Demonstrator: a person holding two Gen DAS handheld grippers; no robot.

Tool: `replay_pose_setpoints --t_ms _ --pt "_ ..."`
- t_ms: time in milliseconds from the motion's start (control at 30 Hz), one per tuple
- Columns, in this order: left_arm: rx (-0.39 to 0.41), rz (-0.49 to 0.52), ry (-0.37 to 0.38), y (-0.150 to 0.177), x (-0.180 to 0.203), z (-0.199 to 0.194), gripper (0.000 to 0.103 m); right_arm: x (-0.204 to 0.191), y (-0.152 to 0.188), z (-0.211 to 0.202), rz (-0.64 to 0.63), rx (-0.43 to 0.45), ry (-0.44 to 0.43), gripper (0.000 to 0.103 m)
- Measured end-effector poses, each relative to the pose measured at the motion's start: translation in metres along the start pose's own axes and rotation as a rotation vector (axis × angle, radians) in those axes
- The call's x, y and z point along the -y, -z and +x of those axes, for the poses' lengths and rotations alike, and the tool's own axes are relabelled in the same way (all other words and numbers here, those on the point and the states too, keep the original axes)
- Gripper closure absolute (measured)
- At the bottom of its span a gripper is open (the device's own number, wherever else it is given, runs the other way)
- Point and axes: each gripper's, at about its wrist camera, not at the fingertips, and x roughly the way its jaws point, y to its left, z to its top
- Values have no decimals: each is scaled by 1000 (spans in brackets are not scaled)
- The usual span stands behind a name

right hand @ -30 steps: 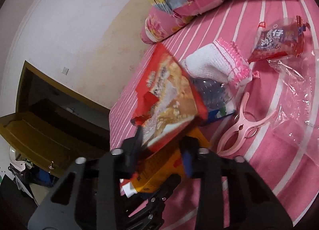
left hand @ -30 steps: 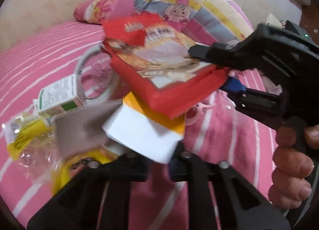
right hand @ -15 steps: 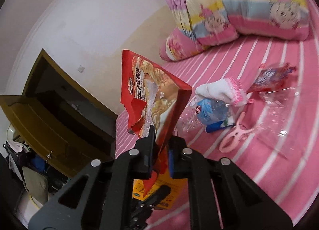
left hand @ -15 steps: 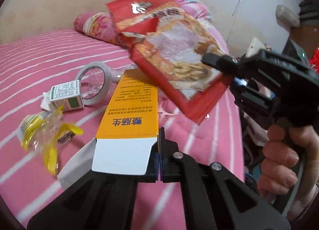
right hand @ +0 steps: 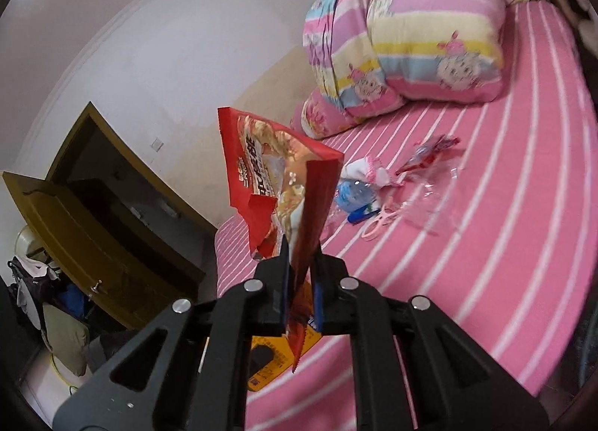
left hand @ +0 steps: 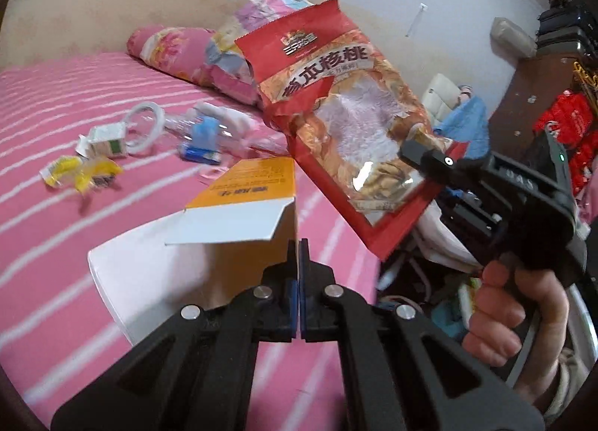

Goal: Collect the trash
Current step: 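Carry the carton and snack bag to the bin and open both tools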

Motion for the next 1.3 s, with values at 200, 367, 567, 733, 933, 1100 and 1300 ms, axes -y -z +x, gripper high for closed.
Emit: replay_pose_setpoints --t_ms 200,367,567,733,933,1100,1300 --pt "-29 25 78 9 64 -1 103 16 -1 -90 -16 75 88 94" --pt "-97 46 147 23 115 24 103 49 5 -171 -10 147 214 94" --pt "-240 70 227 50 168 76 103 106 15 -244 38 187 386 94" --pt "-366 98 261 77 209 124 103 154 32 -280 85 181 522 94" --pt "-517 86 239 116 232 192 103 210 55 -299 161 158 652 94" --pt "-657 118 208 156 242 253 103 253 75 -286 222 82 755 94" --pt "-784 141 196 188 248 307 103 296 100 -263 275 -10 849 93"
